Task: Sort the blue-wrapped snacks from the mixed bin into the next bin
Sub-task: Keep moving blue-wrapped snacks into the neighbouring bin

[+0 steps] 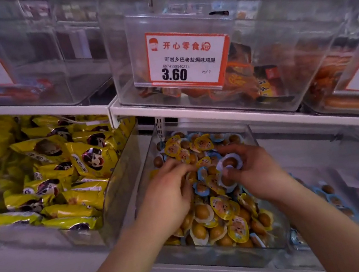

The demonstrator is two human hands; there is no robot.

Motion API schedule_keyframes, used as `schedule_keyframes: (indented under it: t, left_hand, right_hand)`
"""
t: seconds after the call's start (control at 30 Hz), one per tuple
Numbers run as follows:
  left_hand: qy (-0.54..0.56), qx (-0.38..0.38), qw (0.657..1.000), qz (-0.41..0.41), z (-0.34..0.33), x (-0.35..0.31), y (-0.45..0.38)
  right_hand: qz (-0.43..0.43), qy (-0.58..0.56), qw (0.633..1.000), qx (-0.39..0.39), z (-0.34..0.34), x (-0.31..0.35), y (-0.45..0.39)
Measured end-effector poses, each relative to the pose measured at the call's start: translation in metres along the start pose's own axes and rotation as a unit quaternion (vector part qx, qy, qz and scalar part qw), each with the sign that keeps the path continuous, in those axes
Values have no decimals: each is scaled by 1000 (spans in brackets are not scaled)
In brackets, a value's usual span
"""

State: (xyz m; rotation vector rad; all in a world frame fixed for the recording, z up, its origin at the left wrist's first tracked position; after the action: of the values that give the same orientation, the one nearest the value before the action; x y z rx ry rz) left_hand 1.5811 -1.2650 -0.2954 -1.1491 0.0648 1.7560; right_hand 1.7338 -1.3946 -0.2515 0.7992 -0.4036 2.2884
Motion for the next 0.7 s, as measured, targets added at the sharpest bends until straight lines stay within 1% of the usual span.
schedule_keyframes:
  t: [0.1,0.17,0.27,0.37,0.43,0.5,0.53,0.57,0.63,0.7]
  left_hand:
    - [-73,69,995,-12,-14,2,2]
    - [-97,88,991,-7,-21,4,0]
    - [-88,87,992,15,-27,5,-5]
    - [-96,85,991,25,-27,4,-9]
    - [-92,66,993,21,-23,3,-9]
    - [-91,31,995,5,-18,0,-7]
    - [-98,11,995,-3,-15,-1,-6]
    - [-105,-8,994,-7,-12,-2,-5]
    - [-103,-47,994,2,-5,-3,-2]
    - [-85,-79,993,23,2,-3,1]
  right_hand:
    - [-27,-69,997,-12,-6,-1,2]
    - [-33,-110,993,-25,-11,-1,4]
    - [-40,-137,988,-54,-18,-5,6]
    - [-66,-200,977,-44,-24,-8,7]
    - [-97,-245,964,-41,-23,-9,6]
    - [-118,-286,950,-51,-21,-11,3]
    - [-116,-271,953,-66,-21,-13,0]
    - [-101,-217,967,-86,-22,-15,-4]
    - [-35,-60,990,-124,-26,-12,-10]
    - [29,78,988,-128,-35,-5,-15]
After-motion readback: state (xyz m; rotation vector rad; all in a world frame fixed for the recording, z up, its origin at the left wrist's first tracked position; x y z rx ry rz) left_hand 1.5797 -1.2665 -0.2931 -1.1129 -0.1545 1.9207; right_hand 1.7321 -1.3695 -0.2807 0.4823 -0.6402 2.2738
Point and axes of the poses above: each hand's wrist, its own y-axis away from the middle knuckle, its own z-axis out of the back of the hand, x = y × z, the point moved 1 cm from there along -y, towards the middle knuckle, and after that the axes turned 12 degrees about y, right-handed, at the moved point
